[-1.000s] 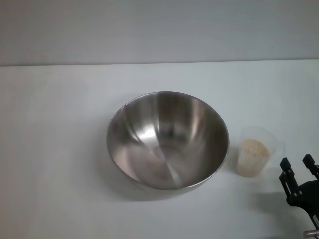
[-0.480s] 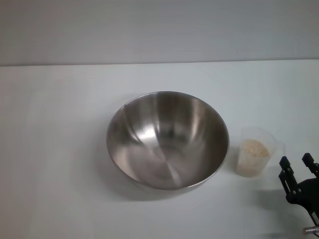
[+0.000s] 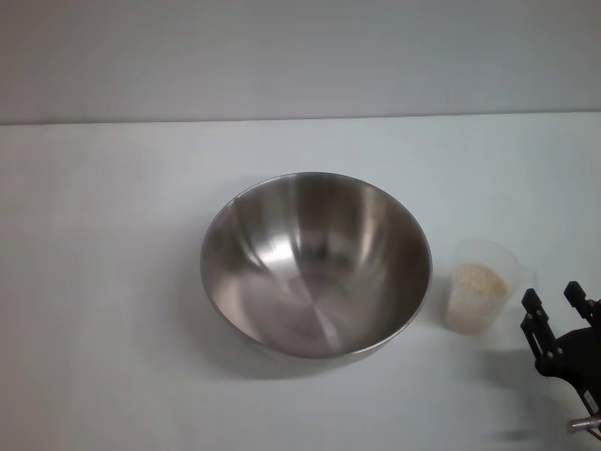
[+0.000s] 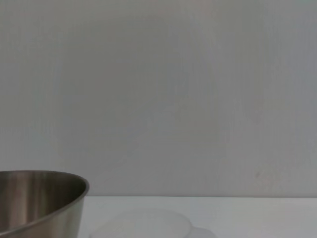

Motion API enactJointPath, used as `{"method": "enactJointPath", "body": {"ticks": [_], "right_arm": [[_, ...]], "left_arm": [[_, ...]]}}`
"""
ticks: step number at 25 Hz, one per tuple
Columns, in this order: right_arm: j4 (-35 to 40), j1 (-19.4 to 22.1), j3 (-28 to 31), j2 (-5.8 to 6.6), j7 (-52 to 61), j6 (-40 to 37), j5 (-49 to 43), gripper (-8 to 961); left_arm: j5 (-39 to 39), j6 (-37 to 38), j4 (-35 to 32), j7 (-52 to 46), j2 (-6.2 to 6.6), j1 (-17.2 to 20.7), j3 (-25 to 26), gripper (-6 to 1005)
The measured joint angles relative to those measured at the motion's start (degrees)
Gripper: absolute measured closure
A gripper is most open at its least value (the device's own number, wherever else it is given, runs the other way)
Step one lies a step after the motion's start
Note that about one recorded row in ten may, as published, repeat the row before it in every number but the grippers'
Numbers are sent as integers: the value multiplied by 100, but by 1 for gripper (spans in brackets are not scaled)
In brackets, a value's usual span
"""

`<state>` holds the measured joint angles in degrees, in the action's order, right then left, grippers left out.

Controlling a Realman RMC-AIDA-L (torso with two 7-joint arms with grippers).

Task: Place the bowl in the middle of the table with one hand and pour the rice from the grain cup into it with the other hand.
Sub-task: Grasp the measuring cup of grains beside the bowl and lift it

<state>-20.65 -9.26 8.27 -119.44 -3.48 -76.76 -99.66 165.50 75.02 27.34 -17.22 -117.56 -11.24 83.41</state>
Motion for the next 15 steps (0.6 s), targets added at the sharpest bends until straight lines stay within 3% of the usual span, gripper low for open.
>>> {"method": "enactJointPath", "body": {"ticks": [15], "right_arm": [[97, -178, 99, 8, 11, 145, 9, 437]], "left_arm": [[0, -12, -21, 3, -24, -34, 67, 383]]}}
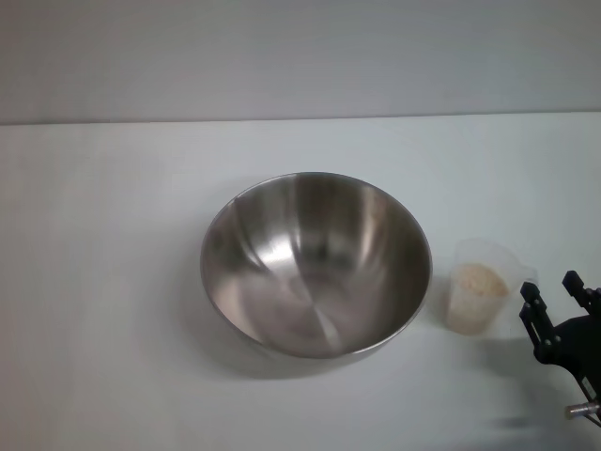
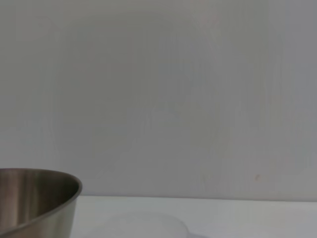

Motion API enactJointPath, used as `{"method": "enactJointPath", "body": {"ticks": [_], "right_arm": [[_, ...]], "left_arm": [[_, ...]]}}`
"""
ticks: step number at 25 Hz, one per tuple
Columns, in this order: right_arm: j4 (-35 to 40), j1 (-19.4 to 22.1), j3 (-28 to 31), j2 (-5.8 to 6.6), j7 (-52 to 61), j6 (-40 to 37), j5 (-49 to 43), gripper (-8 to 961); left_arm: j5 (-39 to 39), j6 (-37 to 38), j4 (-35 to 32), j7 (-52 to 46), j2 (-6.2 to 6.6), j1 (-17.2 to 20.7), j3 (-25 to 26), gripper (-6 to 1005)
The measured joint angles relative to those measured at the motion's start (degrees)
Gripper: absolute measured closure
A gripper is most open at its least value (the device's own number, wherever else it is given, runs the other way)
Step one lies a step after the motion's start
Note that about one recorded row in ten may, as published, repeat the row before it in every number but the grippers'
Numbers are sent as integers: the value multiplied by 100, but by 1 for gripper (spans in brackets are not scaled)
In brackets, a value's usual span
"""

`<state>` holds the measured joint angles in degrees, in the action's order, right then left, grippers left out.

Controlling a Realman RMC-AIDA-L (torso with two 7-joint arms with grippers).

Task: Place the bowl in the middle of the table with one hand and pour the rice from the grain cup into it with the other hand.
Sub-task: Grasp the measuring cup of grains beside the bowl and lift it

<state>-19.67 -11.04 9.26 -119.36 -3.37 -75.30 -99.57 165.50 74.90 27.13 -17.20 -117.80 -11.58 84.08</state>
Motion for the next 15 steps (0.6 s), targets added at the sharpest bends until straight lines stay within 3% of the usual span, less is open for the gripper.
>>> {"method": "enactJointPath", "body": {"ticks": [15], "right_arm": [[72, -159, 122, 1, 2, 164, 0, 438]], "left_arm": [[0, -29, -22, 6, -6, -13, 29, 383]]}}
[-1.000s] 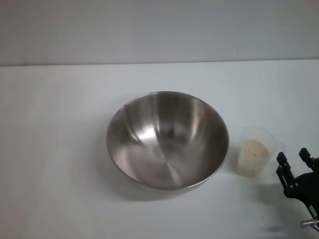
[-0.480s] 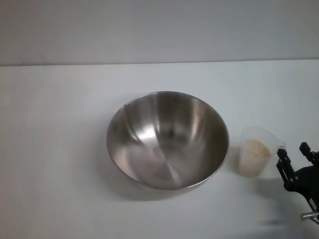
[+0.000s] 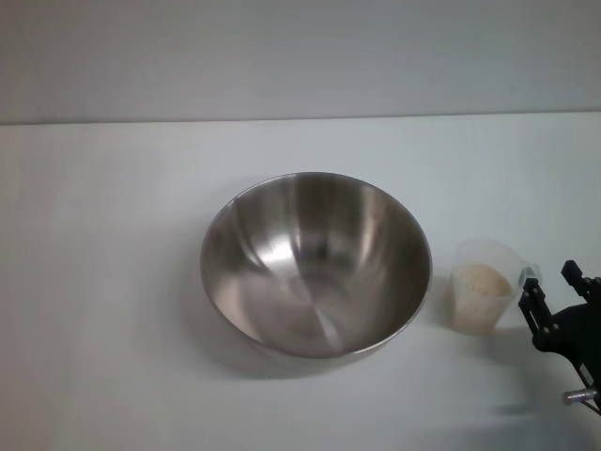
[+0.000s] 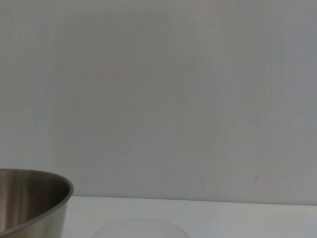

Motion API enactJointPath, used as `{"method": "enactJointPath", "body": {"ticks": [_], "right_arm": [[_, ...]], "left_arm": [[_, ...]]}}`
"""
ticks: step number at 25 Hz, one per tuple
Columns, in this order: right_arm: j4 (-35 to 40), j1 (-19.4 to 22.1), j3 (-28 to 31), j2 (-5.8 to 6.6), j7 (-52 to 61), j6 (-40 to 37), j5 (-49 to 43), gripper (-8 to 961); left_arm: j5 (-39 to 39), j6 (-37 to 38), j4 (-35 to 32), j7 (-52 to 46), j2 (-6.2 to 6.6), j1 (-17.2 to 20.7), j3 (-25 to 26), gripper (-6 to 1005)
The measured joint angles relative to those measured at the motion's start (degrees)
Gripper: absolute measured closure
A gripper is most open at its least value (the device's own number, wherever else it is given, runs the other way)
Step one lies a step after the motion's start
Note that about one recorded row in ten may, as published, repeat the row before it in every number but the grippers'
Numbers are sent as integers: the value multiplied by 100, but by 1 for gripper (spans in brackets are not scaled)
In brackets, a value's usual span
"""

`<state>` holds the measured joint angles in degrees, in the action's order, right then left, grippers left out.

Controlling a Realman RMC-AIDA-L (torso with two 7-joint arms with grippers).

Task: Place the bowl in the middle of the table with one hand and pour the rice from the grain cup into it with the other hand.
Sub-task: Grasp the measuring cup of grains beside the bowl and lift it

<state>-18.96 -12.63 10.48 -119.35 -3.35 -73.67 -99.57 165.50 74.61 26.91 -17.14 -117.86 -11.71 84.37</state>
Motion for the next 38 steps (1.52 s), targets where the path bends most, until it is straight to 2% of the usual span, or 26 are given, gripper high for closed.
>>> {"method": "enactJointPath", "body": {"ticks": [13, 18, 38], "right_arm": [[30, -28, 88, -4, -29, 7, 0, 462], [45, -57, 88, -7, -34, 39, 0, 668], [41, -109, 86, -22, -49, 125, -1, 841]], "left_arm": [[0, 1, 1, 0, 0, -7, 1, 383], [0, 20, 2, 0, 0, -7, 1, 383], [0, 44, 39, 0, 0, 51, 1, 383]]}}
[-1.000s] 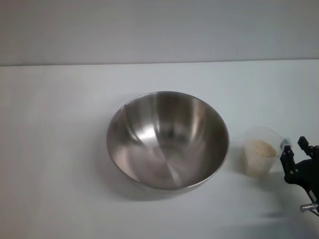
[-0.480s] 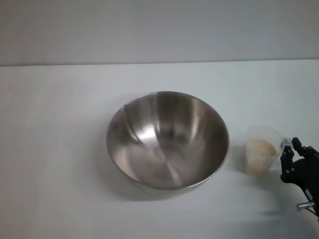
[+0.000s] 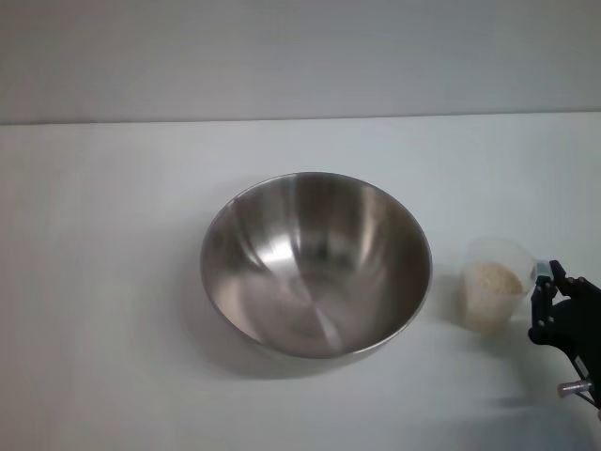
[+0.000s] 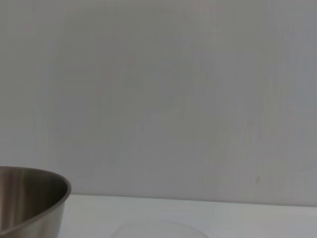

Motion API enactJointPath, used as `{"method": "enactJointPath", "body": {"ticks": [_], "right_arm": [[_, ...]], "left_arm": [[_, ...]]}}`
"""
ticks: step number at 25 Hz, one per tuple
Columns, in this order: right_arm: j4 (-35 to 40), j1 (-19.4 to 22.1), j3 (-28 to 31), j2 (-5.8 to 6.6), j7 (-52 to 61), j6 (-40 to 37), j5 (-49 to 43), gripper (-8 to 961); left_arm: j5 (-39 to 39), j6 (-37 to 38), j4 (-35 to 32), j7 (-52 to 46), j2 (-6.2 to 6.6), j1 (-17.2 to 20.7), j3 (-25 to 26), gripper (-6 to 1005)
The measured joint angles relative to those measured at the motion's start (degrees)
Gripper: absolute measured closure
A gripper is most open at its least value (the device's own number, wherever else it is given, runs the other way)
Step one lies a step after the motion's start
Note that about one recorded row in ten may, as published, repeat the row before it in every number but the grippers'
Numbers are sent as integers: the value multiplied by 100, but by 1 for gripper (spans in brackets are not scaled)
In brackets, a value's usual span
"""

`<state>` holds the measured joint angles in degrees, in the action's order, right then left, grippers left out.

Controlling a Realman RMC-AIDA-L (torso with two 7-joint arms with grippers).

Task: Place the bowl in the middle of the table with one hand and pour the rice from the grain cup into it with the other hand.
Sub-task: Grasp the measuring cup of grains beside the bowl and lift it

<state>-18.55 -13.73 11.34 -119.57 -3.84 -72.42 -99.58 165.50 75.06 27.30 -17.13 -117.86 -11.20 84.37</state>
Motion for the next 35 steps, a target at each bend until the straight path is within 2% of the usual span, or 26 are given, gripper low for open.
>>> {"method": "enactJointPath", "body": {"ticks": [10, 21, 24, 27, 29, 32, 35], "right_arm": [[0, 10, 8, -5, 32, -36, 0, 904], [-3, 22, 169, -5, 35, -55, 0, 903], [7, 55, 264, -5, 38, -231, 0, 922], [46, 62, 399, 13, 8, -916, 0, 935], [76, 35, 413, 21, 0, -1071, -2, 935], [331, -213, 418, 30, -8, -1621, -39, 935], [449, -411, 389, 33, -57, -1759, -56, 936]], "left_arm": [[0, 19, 4, -6, 0, 4, 0, 383], [0, 26, 4, -17, 0, 10, 0, 383], [1, 27, 4, -20, 0, 12, 0, 383], [0, 27, 4, -27, 0, 13, -3, 383], [0, 27, 3, -30, 1, 13, -7, 383], [1, 27, -20, -41, -2, 0, -31, 383], [1, 27, -31, -57, -8, -16, -42, 383]]}}
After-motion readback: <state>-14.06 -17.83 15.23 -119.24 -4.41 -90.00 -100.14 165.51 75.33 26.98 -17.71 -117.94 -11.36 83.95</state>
